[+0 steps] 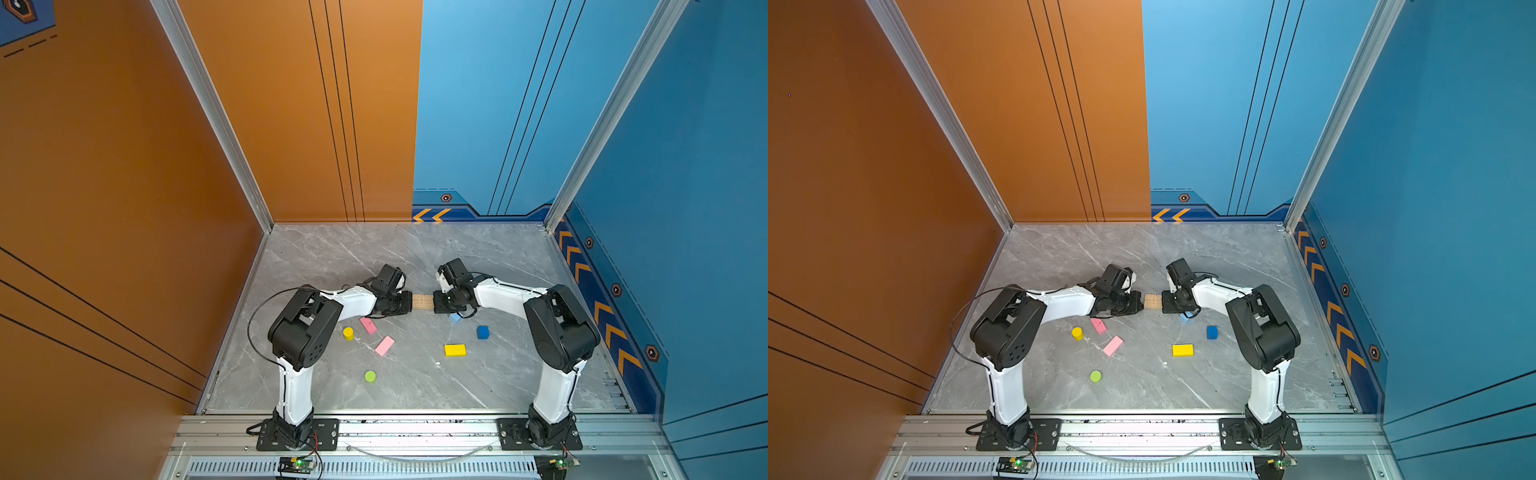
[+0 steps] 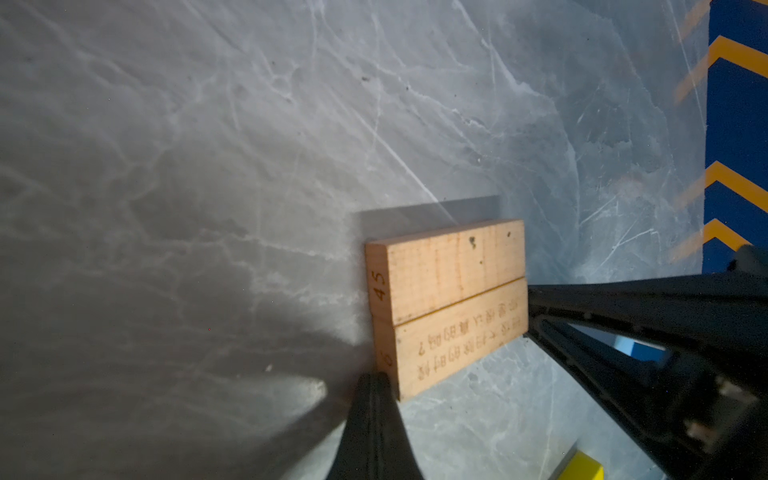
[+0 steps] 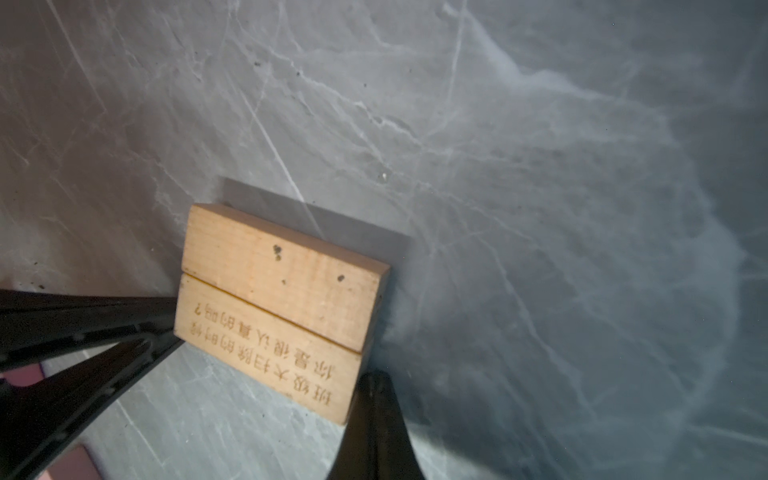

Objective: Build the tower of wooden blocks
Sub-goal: 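Squeeze the two wooden bars together between the left and right grippers, then open both grippers and draw them back from the paired bars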

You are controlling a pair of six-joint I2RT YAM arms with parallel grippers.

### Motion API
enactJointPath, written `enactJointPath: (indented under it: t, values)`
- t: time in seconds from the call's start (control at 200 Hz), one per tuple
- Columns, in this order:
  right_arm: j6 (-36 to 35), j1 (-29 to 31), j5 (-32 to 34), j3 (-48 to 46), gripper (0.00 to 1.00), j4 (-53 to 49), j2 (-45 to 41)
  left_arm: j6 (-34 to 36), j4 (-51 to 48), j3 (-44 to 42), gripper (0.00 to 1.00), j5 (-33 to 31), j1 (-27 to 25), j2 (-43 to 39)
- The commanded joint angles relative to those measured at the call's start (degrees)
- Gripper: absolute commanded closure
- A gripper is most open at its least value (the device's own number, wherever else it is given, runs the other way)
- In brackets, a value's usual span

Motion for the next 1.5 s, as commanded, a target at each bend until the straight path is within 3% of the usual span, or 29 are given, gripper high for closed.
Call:
enactJointPath:
  t: [0.0, 1.141, 1.497]
  values:
    - [0.49, -0.06, 0.69, -0.06, 0.97, -1.11, 1.84, 0.24, -1.82, 0.04, 1.0, 0.44, -0.52, 1.84]
    - [0.7, -2.81, 2.26, -2.51, 0.99, -1.93, -2.39, 1.44, -3.55, -2.79, 1.0, -1.54, 2.15, -0.67]
    - [-0.42, -0.72, 6.99, -1.51, 0.99, -7.67, -13.21, 3.85, -7.24, -4.35, 1.0, -4.38, 3.47, -10.02]
